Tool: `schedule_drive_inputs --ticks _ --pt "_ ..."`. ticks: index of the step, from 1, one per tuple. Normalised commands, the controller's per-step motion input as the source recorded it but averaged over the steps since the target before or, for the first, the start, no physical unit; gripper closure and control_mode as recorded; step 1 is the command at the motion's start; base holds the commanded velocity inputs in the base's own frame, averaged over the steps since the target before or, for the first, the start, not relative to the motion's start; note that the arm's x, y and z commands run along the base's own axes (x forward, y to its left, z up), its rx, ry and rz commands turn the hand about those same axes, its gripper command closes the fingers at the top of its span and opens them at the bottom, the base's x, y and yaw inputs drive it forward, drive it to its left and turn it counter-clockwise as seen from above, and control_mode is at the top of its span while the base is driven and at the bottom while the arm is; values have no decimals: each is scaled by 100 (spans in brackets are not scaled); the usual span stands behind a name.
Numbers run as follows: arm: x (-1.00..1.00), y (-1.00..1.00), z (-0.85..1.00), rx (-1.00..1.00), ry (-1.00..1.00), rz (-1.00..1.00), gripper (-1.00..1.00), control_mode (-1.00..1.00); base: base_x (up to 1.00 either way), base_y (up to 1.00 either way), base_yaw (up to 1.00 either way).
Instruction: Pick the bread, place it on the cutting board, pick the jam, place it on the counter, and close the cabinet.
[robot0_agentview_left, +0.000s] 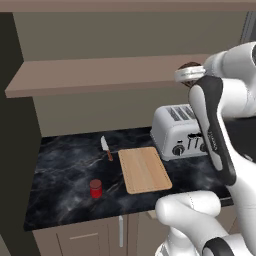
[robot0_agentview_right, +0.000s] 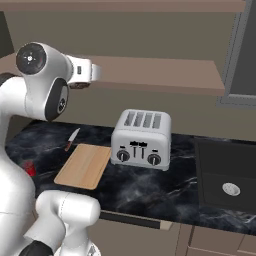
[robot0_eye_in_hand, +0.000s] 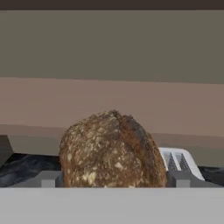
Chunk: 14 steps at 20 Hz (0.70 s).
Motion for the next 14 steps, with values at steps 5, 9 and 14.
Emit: schedule_drive_inputs --ticks 5,9,14 --pt "-51 7 0 0 15 0 100 -100 0 0 0" --pt "-46 3 -3 0 15 0 100 -100 0 0 0" --pt "-42 4 -3 0 15 0 100 -100 0 0 0"
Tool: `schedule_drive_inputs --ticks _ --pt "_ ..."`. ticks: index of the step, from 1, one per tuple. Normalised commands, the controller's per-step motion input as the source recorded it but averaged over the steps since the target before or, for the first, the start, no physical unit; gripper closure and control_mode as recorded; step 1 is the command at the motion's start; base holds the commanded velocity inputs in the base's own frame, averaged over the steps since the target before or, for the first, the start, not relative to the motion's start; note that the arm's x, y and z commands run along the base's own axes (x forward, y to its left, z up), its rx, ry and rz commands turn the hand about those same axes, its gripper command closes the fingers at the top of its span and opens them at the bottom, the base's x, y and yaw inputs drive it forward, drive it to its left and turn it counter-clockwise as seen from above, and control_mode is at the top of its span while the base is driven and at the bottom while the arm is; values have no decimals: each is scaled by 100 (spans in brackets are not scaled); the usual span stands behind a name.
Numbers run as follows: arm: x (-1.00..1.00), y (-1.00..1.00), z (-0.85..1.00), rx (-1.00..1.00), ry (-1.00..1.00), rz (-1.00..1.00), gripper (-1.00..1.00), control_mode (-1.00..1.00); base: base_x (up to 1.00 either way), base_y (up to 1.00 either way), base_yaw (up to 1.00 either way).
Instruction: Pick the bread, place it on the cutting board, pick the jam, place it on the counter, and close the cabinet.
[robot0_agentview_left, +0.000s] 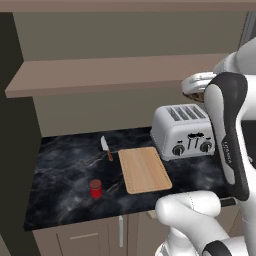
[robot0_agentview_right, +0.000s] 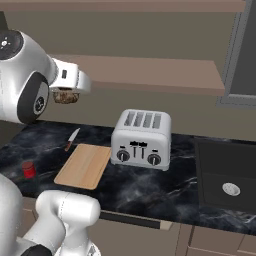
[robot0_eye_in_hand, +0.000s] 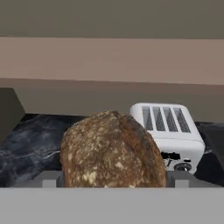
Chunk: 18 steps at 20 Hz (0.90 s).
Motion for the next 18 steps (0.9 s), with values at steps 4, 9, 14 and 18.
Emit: schedule_drive_inputs --ticks 4,9,14,18 --pt "-35 3 -5 0 13 0 100 -100 0 0 0" --pt "-32 3 -20 0 6 0 100 -100 0 0 0" --pt "-18 9 -36 -1 2 0 100 -100 0 0 0" --pt "-9 15 -35 -2 2 0 100 -100 0 0 0"
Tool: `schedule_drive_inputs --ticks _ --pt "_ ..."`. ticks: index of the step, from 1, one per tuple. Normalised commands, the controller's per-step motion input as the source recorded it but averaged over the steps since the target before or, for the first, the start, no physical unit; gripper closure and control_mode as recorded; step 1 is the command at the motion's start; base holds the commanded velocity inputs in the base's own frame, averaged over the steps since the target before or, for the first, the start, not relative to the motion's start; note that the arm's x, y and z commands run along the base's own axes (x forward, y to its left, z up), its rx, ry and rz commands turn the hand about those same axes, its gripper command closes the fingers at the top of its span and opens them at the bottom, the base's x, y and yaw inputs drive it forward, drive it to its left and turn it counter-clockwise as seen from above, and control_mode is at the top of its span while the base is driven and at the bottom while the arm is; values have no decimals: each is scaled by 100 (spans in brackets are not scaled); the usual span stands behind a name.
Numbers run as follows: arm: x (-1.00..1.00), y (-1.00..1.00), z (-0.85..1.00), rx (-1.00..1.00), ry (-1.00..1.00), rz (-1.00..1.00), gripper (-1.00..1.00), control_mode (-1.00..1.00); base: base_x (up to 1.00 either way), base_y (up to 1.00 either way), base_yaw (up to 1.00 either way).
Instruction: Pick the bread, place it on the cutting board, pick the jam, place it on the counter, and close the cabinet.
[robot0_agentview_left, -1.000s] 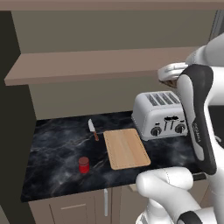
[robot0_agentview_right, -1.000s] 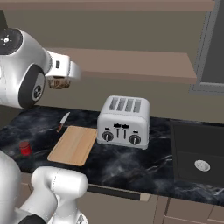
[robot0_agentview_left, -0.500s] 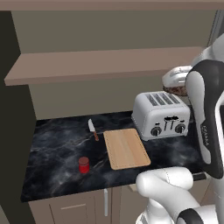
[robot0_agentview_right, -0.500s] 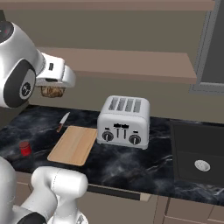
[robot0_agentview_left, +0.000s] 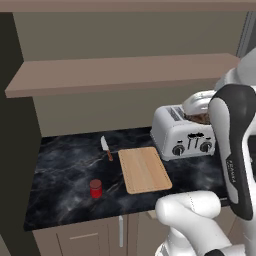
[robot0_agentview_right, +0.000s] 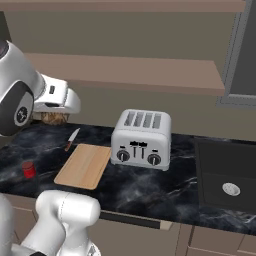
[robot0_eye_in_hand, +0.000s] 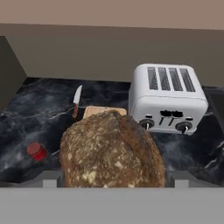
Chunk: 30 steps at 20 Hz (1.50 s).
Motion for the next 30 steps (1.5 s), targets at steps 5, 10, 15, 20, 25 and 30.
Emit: schedule_drive_inputs --ticks 5,10,15,20,25,30 --pt "-2 9 -25 -2 1 0 100 -100 0 0 0" --pt "0 5 -22 -1 0 0 100 -100 0 0 0" --pt "0 10 -29 -2 0 0 100 -100 0 0 0" --pt "0 12 -34 -2 1 0 100 -100 0 0 0" --pt "0 9 -34 0 0 0 100 -100 0 0 0" --pt "1 11 -26 0 1 0 100 -100 0 0 0"
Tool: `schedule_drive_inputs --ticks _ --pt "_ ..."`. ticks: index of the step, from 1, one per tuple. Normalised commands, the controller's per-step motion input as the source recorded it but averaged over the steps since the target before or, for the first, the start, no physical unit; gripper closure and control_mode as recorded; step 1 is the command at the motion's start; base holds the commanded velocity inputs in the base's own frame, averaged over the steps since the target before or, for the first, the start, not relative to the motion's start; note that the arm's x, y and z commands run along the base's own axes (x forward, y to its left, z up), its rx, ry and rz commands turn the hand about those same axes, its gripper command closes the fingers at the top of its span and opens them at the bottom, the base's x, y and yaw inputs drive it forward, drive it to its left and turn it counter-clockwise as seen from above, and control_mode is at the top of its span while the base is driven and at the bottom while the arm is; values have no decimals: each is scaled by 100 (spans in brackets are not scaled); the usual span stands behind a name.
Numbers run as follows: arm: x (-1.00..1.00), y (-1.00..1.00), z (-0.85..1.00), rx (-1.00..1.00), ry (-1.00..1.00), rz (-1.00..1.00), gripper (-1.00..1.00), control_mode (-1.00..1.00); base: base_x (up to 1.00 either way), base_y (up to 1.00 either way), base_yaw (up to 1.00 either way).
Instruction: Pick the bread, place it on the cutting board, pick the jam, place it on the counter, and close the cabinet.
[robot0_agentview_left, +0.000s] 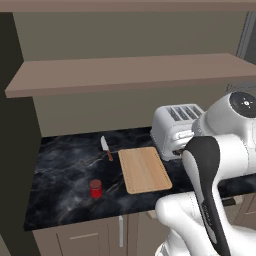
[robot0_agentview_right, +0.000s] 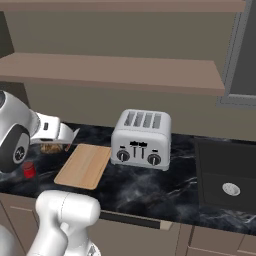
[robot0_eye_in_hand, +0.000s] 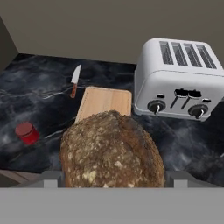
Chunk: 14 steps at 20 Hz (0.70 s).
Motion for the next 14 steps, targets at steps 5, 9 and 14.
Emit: schedule_drive_inputs --ticks 5,9,14 --pt "4 9 -23 0 2 0 100 -100 0 0 0" --pt "9 2 -11 0 2 0 100 -100 0 0 0" --pt "18 0 -10 0 2 0 100 -100 0 0 0"
